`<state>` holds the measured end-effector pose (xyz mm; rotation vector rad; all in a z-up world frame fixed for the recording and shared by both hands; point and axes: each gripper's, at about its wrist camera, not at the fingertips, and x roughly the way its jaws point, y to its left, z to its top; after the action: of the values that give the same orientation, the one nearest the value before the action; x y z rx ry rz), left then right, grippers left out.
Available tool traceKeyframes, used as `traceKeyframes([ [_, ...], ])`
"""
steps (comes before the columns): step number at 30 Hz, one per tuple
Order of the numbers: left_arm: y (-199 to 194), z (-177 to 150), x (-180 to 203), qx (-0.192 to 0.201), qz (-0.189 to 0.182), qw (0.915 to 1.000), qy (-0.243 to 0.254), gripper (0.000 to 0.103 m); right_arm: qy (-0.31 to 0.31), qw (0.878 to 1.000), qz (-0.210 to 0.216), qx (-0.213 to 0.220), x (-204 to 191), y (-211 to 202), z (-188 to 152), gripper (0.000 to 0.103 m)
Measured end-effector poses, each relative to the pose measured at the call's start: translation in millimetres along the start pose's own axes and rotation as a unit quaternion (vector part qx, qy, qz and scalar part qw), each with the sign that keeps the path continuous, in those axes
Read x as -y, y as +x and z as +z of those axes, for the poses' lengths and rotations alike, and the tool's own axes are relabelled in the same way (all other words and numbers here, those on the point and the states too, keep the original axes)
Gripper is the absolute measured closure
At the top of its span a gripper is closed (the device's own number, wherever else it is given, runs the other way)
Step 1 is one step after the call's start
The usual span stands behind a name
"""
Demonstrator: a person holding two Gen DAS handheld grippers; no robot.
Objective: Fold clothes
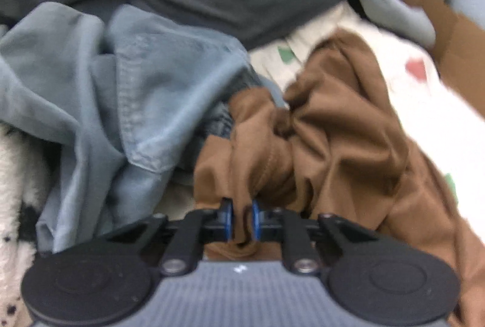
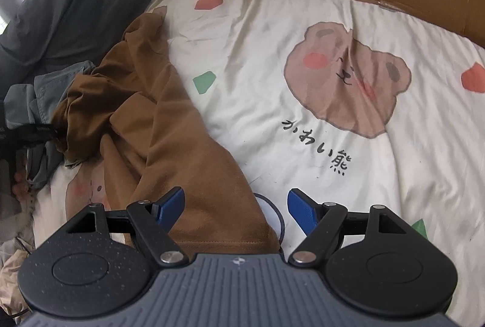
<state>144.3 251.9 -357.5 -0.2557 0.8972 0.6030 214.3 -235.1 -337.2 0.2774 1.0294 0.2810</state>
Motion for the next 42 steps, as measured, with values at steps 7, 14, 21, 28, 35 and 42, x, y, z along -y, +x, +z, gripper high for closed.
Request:
traceKeyframes([
  [7,-44.4,16.0,-22.1,0.020,-0.011,0.9993,-0.030,0.091,0.011,1.000,0.014,0.002,-0.4,-2.0,3.0,0.023],
  [14,-89.3,38.9,-29.5,0.030,-0.052,0.9947,-0.084,0.092,0.016,0.998,0.053,0.005,-7.5,-8.9,9.8,0.023],
  [21,-120.0,56.6,-10.7,0.041,-0.124,0.9857,-0.107,0.092,0.019,0.997,0.073,0.017,-11.6,-18.0,16.6,0.023],
  [28,-118.6,38.2,41.8,0.007,-0.183,0.9796,-0.083,0.092,0.025,0.995,0.088,0.030,-12.4,-27.6,21.5,0.023],
  [35,-106.4,12.5,91.4,-0.025,-0.235,0.9706,-0.046,0.092,0.034,0.993,0.105,0.039,-11.9,-35.5,24.6,0.023],
  [42,-94.6,-13.1,131.8,-0.052,-0.275,0.9601,-0.001,0.092,0.055,0.989,0.135,0.034,-9.9,-34.6,29.4,0.023],
])
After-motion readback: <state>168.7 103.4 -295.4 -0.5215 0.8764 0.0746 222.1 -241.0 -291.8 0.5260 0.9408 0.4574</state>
